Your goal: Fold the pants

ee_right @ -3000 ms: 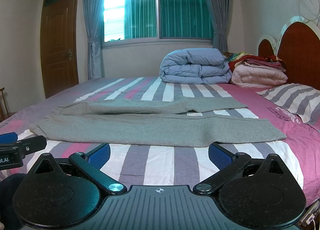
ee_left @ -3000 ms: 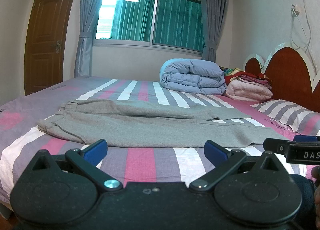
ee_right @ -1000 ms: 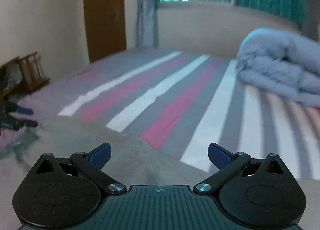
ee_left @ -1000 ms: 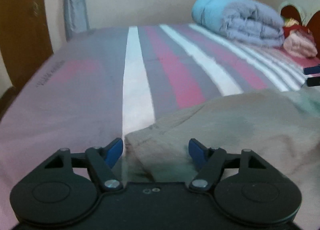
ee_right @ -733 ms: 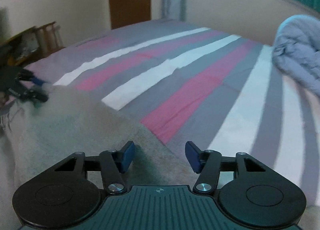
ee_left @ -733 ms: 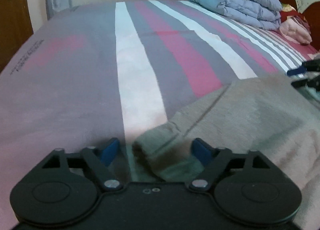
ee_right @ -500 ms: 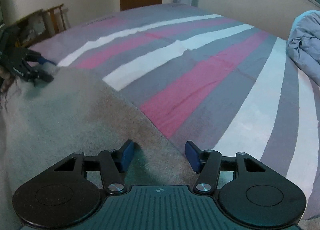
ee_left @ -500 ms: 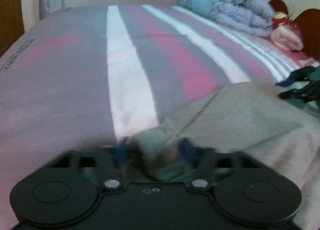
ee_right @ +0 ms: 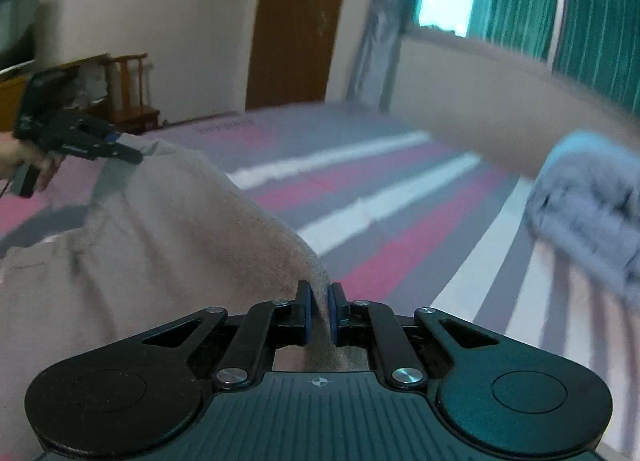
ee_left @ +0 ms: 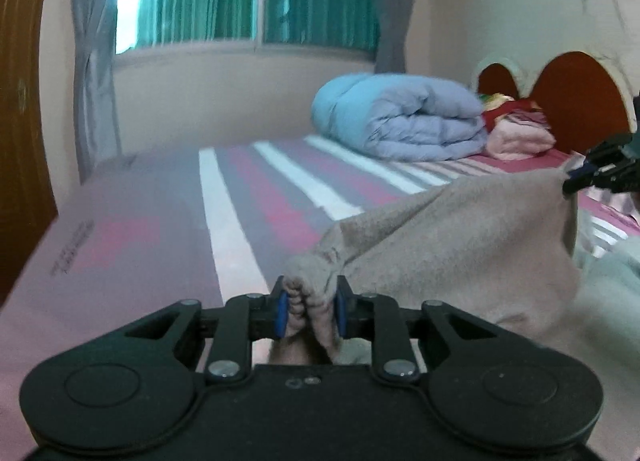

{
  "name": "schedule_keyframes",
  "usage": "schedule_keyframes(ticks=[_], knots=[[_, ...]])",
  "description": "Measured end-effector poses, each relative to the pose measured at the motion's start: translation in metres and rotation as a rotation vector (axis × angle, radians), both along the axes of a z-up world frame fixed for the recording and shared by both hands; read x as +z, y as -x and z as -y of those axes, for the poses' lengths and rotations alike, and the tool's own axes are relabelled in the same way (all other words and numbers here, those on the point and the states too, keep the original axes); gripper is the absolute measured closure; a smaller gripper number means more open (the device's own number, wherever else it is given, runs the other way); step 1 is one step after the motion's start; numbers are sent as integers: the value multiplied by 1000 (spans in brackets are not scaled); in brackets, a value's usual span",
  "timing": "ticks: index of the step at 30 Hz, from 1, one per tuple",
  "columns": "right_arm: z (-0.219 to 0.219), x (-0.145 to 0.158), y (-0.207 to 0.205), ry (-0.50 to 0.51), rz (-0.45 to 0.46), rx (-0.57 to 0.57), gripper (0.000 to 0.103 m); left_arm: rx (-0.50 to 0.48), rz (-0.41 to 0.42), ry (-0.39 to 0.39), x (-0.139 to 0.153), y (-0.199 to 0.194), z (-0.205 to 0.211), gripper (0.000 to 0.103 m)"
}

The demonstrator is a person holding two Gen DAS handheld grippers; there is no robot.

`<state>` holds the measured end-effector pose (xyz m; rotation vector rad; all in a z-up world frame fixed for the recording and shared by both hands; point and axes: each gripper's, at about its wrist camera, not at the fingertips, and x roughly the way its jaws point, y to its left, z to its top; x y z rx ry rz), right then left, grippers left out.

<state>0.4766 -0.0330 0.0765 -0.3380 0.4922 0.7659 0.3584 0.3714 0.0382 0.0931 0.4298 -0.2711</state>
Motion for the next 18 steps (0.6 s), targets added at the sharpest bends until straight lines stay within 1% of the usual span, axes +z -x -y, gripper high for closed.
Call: schedule_keyframes(ticks=[2,4,5,7,9,10,11,12,14,15,16,17,18], knots=[[2,11,36,8,45,18,95,-5,27,-9,3,25,8,90],[2,14,70,14,60,36,95,-7,36,-25,0,53,17,90],[2,13,90,26,77,43,95,0,36,-23,-3,65,20,90],[3,5,125,40,78,52,95,18,27,-23,-13,90,27,90],[2,-10,153,44,65,46,95,50,-4,5,-27,111,33,89],[1,-21,166,43,45,32,95,87,-31,-3,-36,120,38,83],[1,-34,179,47,33,14,94,120,-57,-1,-44,127,39,83],[1,-47,190,53,25,-7,91,150,-95,6,-52,136,43,83],[1,-68,206,40,-38,-63,88,230,-161,-8,-63,149,46,82],[5,-72,214,20,-53,-97,87,262,-182,-4,-65,157,46,82],[11,-72,224,-23,-67,-133,87,302,-188,13,-64,166,46,80],[18,-69,226,-73,-86,-168,84,346,-187,35,-61,174,44,80],[24,-66,230,-124,-109,-203,79,385,-177,80,-57,184,42,80]])
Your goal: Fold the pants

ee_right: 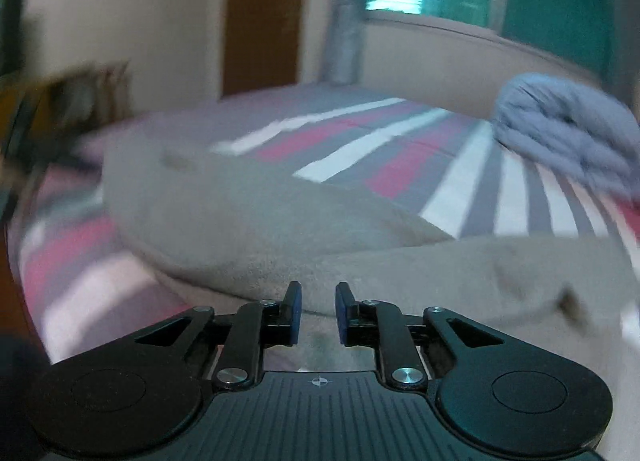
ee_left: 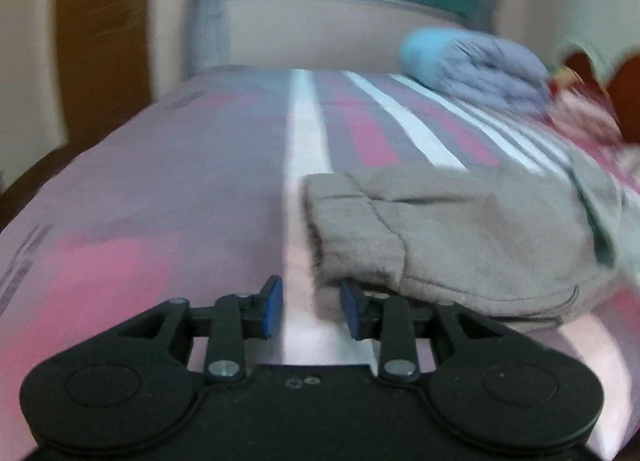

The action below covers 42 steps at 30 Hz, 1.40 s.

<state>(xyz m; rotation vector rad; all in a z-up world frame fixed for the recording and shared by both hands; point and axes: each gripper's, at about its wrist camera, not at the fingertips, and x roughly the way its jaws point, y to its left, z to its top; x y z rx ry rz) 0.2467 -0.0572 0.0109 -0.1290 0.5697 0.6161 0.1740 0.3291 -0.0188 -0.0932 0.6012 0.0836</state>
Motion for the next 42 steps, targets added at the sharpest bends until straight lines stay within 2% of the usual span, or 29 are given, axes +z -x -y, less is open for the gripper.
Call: schedule_keyframes(ticks=[1,3,6,10,15,18,21,22,23,24,26,27,28,31,34,36,38,41,42], knots=[[8,4,2,-48,-16,-37,75,33,17,47,5,7,-3,76],[14,13,1,-116,-34,-101,63,79,51,166,14,17,-6,69],[12,20,-8,-186,-80,-151,59,72,42,326,17,12,-7,69],[-3,19,-23,-236,-185,-209,59,77,-6,450,5,-8,-16,69],[-16,9,-54,-283,-330,-317,59,81,-51,511,-14,-20,-19,71],[-22,4,-71,-299,-393,-356,59,81,-64,519,-19,-25,-18,71],[-28,-3,-93,-270,-470,-413,59,88,-66,543,-24,-22,-21,71],[-34,-6,-99,-263,-505,-427,58,91,-67,550,-25,-21,-21,71],[-36,-10,-106,-258,-538,-441,51,92,-68,554,-26,-21,-22,71],[-37,-16,-112,-247,-564,-458,49,94,-67,556,-26,-22,-23,71],[-42,-21,-117,-229,-573,-479,50,95,-68,547,-24,-22,-22,77],[-41,-23,-116,-226,-559,-485,77,92,-70,542,-24,-21,-22,79],[-40,-24,-114,-219,-544,-482,98,87,-69,541,-23,-21,-22,82],[-27,-22,-103,-262,-521,-472,101,70,-56,524,-19,-19,-19,84],[-11,-19,-88,-296,-481,-466,101,50,20,518,-7,-16,-19,85],[-6,-11,-75,-308,-425,-454,101,40,86,507,9,-18,-20,86],[-1,2,-61,-341,-322,-433,101,32,116,476,21,-21,-17,86],[14,15,-35,-395,-205,-413,101,30,55,346,10,-24,-9,85],[22,9,-26,-412,-191,-413,101,40,-15,303,-6,-27,-5,85]])
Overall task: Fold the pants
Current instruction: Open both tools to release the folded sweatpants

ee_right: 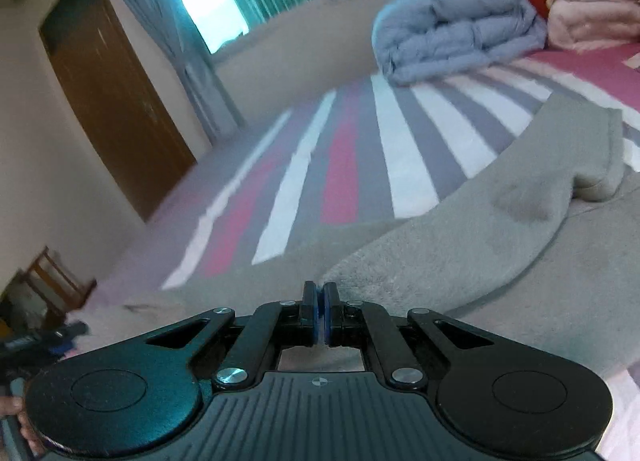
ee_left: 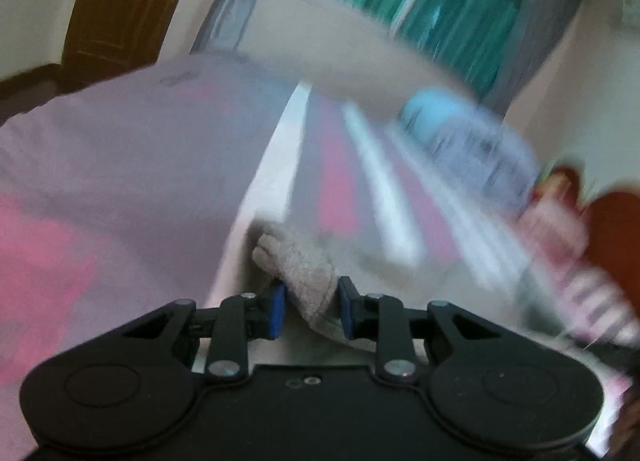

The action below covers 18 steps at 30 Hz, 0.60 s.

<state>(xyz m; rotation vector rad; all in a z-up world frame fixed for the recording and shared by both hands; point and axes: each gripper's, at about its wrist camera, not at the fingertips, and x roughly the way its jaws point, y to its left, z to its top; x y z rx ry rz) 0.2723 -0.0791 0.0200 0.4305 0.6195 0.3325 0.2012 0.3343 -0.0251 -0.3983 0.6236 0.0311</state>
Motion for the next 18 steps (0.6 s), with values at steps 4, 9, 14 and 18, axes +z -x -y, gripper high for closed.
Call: schedule_keyframes(ticks=[4,9,14,18], knots=[[-2,-66,5,-2,-247,32,101,28,-37,11,-27,10,6,84],[10,-65,17,-14,-206,24,85,70,-42,-33,-10,14,16,75],[32,-23,20,8,-96,-25,76,188,10,-74,13,43,37,66],[32,-7,-6,56,-124,-57,63,219,-29,-38,7,41,65,64]])
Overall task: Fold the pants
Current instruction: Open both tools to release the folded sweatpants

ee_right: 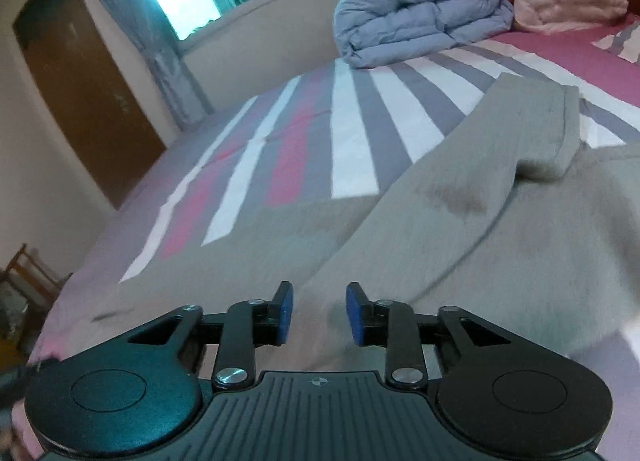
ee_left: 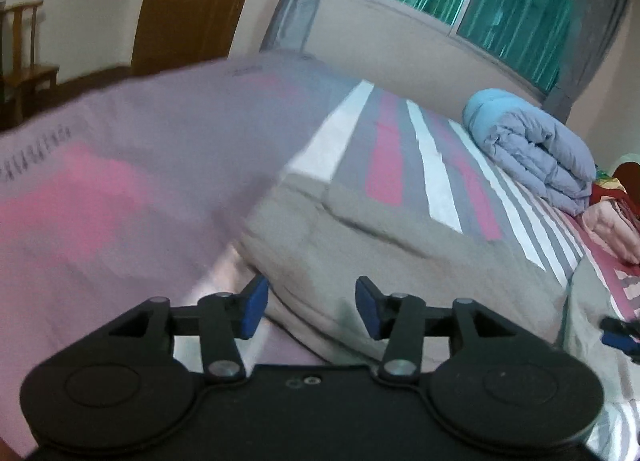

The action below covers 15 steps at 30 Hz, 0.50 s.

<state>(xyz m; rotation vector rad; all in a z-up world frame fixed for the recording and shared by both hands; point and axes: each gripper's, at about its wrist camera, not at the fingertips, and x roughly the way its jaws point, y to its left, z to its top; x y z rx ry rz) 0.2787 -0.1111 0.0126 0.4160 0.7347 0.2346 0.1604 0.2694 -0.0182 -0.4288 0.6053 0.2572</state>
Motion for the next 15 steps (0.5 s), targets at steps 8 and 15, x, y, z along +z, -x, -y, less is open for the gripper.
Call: schedule_keyframes(ticks=[8,15], knots=[[-27,-6,-83,195,-197,-59,58,14,-137,62,-38,-24,10,47],[-14,-20,-72,212,-217,-17,103,-23,-107,74,-46,-21,4,44]])
